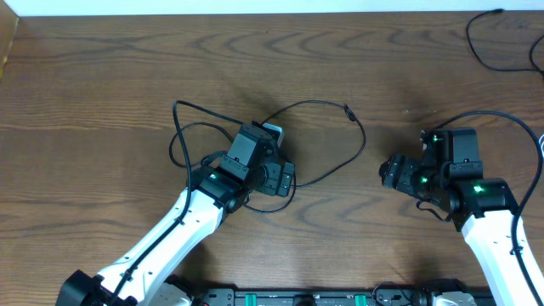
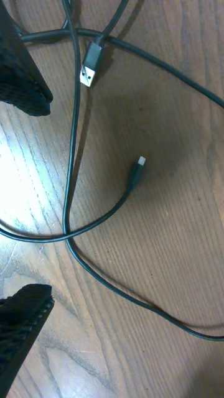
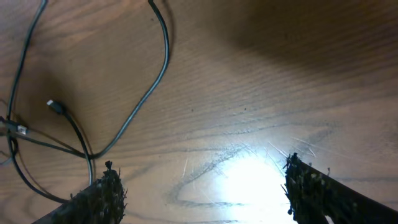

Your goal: Untangle cables

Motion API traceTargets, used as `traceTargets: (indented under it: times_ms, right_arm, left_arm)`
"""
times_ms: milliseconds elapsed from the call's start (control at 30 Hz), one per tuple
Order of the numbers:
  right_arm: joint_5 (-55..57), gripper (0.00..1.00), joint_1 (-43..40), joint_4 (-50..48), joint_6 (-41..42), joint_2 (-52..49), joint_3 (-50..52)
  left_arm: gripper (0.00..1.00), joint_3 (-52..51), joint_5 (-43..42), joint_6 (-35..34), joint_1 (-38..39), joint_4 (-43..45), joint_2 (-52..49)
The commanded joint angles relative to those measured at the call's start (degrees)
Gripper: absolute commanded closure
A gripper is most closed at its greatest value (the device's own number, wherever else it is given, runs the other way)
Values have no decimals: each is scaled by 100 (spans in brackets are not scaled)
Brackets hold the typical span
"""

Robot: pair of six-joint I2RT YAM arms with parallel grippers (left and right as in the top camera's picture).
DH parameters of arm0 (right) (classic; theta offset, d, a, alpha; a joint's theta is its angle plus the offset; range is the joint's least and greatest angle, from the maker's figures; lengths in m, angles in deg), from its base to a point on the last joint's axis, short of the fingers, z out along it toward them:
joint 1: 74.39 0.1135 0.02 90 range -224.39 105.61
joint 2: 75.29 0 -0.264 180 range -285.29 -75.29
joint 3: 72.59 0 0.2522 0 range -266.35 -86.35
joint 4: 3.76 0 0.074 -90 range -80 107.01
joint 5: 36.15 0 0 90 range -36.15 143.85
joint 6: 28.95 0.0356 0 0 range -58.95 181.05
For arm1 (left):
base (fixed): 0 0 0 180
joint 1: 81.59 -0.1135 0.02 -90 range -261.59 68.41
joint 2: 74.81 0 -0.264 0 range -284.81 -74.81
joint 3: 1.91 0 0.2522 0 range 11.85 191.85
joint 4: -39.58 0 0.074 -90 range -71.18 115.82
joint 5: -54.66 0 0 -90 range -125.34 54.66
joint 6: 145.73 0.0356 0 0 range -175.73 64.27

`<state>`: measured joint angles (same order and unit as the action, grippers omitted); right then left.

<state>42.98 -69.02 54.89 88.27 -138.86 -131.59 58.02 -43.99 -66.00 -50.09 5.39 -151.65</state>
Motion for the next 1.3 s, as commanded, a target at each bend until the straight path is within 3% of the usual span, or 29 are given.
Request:
traceTargets:
  times_ms: [0,700,1033,1267]
  right_arm:
    - [35,19,-17,-31,146,46,37]
    - [-140,17,-17,-122,151,46,37]
    - [-321,18,-13,-291,262,46,37]
    - [-321,17,-13,-286,297,46,37]
  left_arm:
    - [7,-20,37,55,-33,-11,-52]
    - [7,-17,-304,-59,-33,203,-50]
    - [7,621,509,-358,-31,-837,-2]
    - [7,879,704,-599,-31,-951,2]
